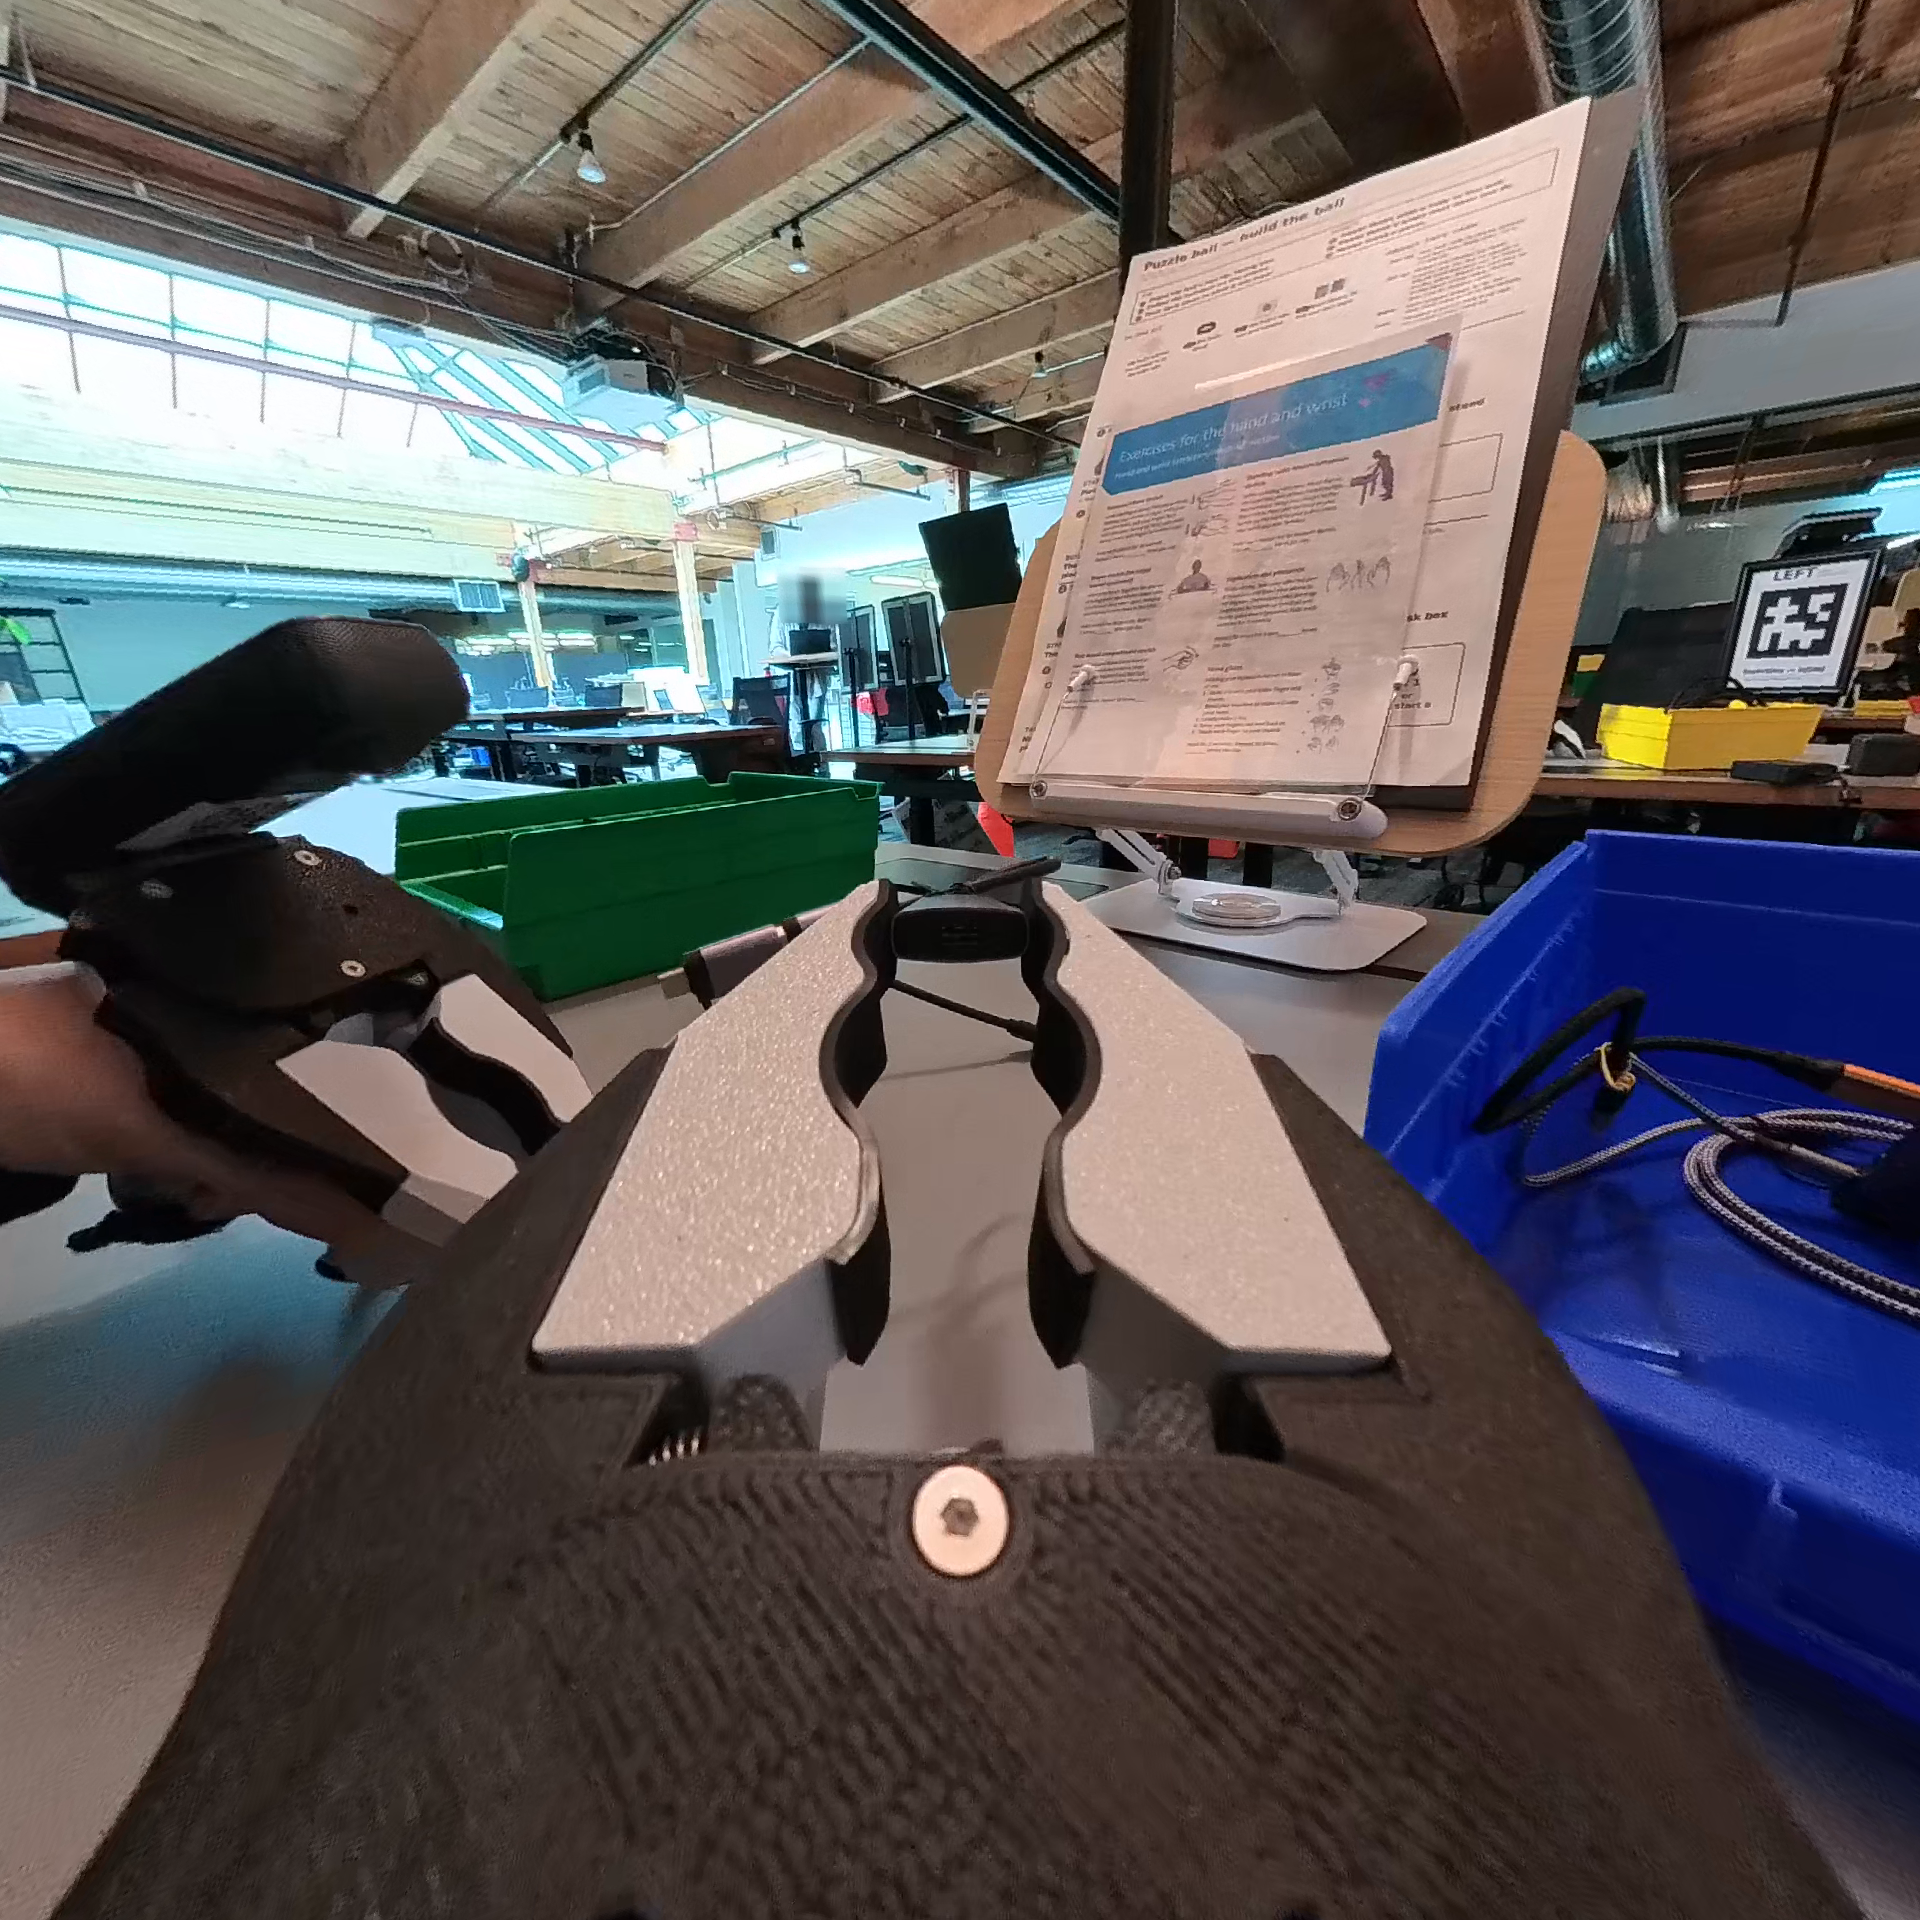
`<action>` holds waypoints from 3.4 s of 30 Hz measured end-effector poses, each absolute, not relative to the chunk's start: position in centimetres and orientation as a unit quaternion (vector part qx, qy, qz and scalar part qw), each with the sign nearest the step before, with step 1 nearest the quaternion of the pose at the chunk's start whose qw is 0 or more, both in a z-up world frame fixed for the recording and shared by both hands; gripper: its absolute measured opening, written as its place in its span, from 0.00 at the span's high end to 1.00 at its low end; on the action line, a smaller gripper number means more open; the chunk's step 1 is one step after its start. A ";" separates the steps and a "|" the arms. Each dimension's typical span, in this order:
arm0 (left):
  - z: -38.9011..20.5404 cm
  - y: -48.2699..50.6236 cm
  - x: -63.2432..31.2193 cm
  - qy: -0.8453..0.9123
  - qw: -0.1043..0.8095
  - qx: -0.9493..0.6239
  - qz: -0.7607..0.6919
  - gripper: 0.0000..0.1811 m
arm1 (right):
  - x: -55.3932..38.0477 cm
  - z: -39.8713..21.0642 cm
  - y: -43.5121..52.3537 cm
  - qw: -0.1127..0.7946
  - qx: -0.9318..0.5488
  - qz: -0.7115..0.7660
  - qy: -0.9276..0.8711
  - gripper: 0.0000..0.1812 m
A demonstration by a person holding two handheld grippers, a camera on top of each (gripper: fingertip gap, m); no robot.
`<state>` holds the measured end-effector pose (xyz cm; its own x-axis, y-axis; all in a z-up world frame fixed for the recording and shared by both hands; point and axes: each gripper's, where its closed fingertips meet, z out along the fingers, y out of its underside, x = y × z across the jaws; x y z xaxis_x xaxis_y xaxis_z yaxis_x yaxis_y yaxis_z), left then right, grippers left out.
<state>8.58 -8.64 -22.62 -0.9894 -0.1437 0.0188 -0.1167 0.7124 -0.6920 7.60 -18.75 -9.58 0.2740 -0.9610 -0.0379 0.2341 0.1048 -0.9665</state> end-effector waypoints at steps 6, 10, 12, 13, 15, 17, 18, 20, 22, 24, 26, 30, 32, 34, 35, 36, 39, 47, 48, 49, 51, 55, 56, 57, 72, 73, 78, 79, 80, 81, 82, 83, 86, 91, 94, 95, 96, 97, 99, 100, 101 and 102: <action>-22.7 -8.4 9.6 0.926 0.068 -0.059 -0.366 0.99 | 7.6 -9.6 -18.7 0.640 -0.480 -0.465 0.379 0.87; -23.0 -8.7 9.7 0.927 0.089 -0.054 -0.361 0.97 | 7.6 -9.6 -18.6 0.640 -0.483 -0.463 0.377 0.87; -23.0 -8.8 9.8 0.927 0.093 -0.053 -0.360 0.95 | 7.6 -9.6 -18.5 0.640 -0.484 -0.463 0.377 0.87; -23.1 -8.8 9.8 0.927 0.093 -0.055 -0.359 0.95 | 7.6 -9.6 -18.5 0.640 -0.484 -0.463 0.377 0.87; -23.3 -9.0 9.7 0.928 0.086 -0.058 -0.359 0.98 | 7.6 -9.7 -18.5 0.640 -0.485 -0.462 0.377 0.87; -23.3 -9.2 9.8 0.927 0.092 -0.059 -0.359 0.98 | 7.6 -9.6 -18.6 0.638 -0.482 -0.465 0.379 0.87; -23.4 -9.3 9.8 0.927 0.098 -0.054 -0.358 0.98 | 7.6 -9.6 -18.6 0.638 -0.481 -0.466 0.380 0.87; -23.4 -9.6 9.9 0.926 0.108 -0.043 -0.359 0.98 | 7.6 -9.6 -18.7 0.637 -0.479 -0.468 0.381 0.87; -23.4 -9.7 10.1 0.923 0.113 -0.043 -0.366 0.99 | 7.6 -9.6 -18.7 0.637 -0.479 -0.468 0.382 0.87; -23.3 -9.7 10.1 0.917 0.106 -0.046 -0.381 0.99 | 7.6 -9.6 -18.8 0.635 -0.477 -0.471 0.384 0.87; -23.3 -9.7 10.0 0.913 0.093 -0.057 -0.393 0.99 | 7.6 -9.6 -18.8 0.636 -0.477 -0.470 0.384 0.87; -21.0 -10.2 7.1 0.904 0.005 -0.067 -0.422 1.00 | 7.6 -9.6 -18.6 0.636 -0.482 -0.467 0.380 0.87; -20.4 -10.3 6.9 0.906 -0.008 -0.072 -0.418 1.00 | 7.6 -9.7 -18.6 0.637 -0.483 -0.465 0.380 0.87; -21.2 -9.6 7.8 0.918 0.005 -0.072 -0.390 0.94 | 7.5 -9.6 -18.6 0.640 -0.480 -0.466 0.378 0.87; -21.4 -9.2 7.7 0.918 -0.018 -0.080 -0.389 0.91 | 7.4 -9.5 -18.6 0.643 -0.479 -0.464 0.377 0.87; -20.9 -9.1 7.2 0.907 -0.069 -0.092 -0.404 0.88 | 7.4 -9.5 -18.6 0.645 -0.477 -0.463 0.375 0.87; -15.0 -9.5 7.0 0.771 -0.278 -0.168 -0.547 0.79 | 7.2 -9.3 -18.2 0.660 -0.474 -0.454 0.365 0.87; -12.1 -11.1 9.6 0.560 -0.515 -0.286 -0.583 0.76 | 6.1 -8.8 -13.6 0.687 -0.522 -0.426 0.274 0.88; -12.1 -11.5 9.0 0.564 -0.520 -0.278 -0.578 0.81 | 6.1 -9.0 -13.5 0.681 -0.528 -0.429 0.273 0.88; -12.1 -11.9 8.7 0.571 -0.517 -0.273 -0.576 0.88 | 6.2 -9.2 -13.3 0.674 -0.534 -0.434 0.268 0.88; -11.8 -12.4 9.0 0.565 -0.510 -0.287 -0.582 0.91 | 6.4 -9.4 -13.4 0.664 -0.536 -0.445 0.272 0.88; -10.1 -12.3 9.2 0.553 -0.527 -0.293 -0.575 0.96 | 6.4 -9.3 -13.5 0.661 -0.535 -0.452 0.269 0.88; -9.9 -12.2 9.1 0.563 -0.521 -0.291 -0.572 0.96 | 6.3 -9.3 -13.4 0.660 -0.536 -0.454 0.265 0.88; -9.6 -12.1 9.1 0.574 -0.513 -0.288 -0.569 0.96 | 6.3 -9.3 -13.3 0.661 -0.538 -0.453 0.263 0.88; -9.0 -12.2 8.8 0.621 -0.479 -0.289 -0.549 0.97 | 6.8 -9.8 -13.1 0.629 -0.555 -0.474 0.268 0.88; -9.0 -12.2 8.8 0.622 -0.477 -0.290 -0.549 0.97 | 6.8 -9.8 -13.1 0.627 -0.554 -0.477 0.268 0.88; -9.1 -12.4 9.0 0.625 -0.468 -0.297 -0.550 0.97 | 7.2 -10.2 -13.4 0.613 -0.563 -0.477 0.283 0.87; -9.2 -12.5 9.2 0.626 -0.461 -0.302 -0.552 0.97 | 7.4 -10.4 -13.4 0.608 -0.566 -0.473 0.294 0.87; -9.2 -12.6 9.4 0.626 -0.453 -0.302 -0.559 0.97 | 7.4 -10.3 -13.5 0.609 -0.560 -0.475 0.299 0.87; -8.9 -12.7 9.7 0.622 -0.442 -0.299 -0.573 0.96 | 7.5 -10.1 -13.5 0.617 -0.550 -0.472 0.306 0.87; -8.6 -12.7 10.3 0.615 -0.426 -0.300 -0.592 0.92 | 7.5 -10.0 -13.6 0.635 -0.538 -0.454 0.318 0.87; -8.2 -12.5 11.0 0.608 -0.403 -0.302 -0.614 0.85 | 7.5 -9.8 -13.8 0.654 -0.525 -0.435 0.327 0.87; -7.5 -11.1 12.7 0.620 -0.282 -0.283 -0.675 0.83 | 7.4 -9.4 -15.1 0.684 -0.492 -0.413 0.346 0.87; -8.0 -8.4 13.2 0.678 -0.051 -0.212 -0.702 0.84 | 7.5 -9.3 -15.9 0.688 -0.477 -0.413 0.359 0.88; -10.9 -8.1 12.6 0.721 -0.024 -0.208 -0.661 0.83 | 7.5 -9.4 -15.5 0.689 -0.486 -0.405 0.353 0.87; -12.3 -8.3 12.4 0.735 -0.046 -0.220 -0.640 0.82 | 7.5 -9.3 -15.6 0.691 -0.484 -0.404 0.354 0.87; -13.1 -8.6 11.9 0.735 -0.090 -0.227 -0.633 0.80 | 7.4 -9.3 -15.6 0.694 -0.482 -0.402 0.353 0.87; -13.2 -8.9 11.1 0.718 -0.151 -0.238 -0.637 0.77 | 7.3 -9.2 -15.6 0.697 -0.481 -0.400 0.349 0.87; -12.4 -9.8 9.7 0.651 -0.307 -0.263 -0.642 0.73 | 7.1 -9.2 -15.2 0.699 -0.488 -0.399 0.337 0.87; -11.7 -10.2 9.0 0.613 -0.380 -0.268 -0.639 0.73 | 7.1 -9.1 -14.9 0.701 -0.492 -0.399 0.329 0.87; -11.5 -10.6 8.8 0.589 -0.427 -0.276 -0.628 0.74 | 6.9 -9.1 -14.5 0.702 -0.497 -0.397 0.321 0.87; -11.8 -11.0 8.6 0.582 -0.451 -0.280 -0.616 0.74 | 6.8 -9.1 -14.0 0.704 -0.505 -0.393 0.308 0.87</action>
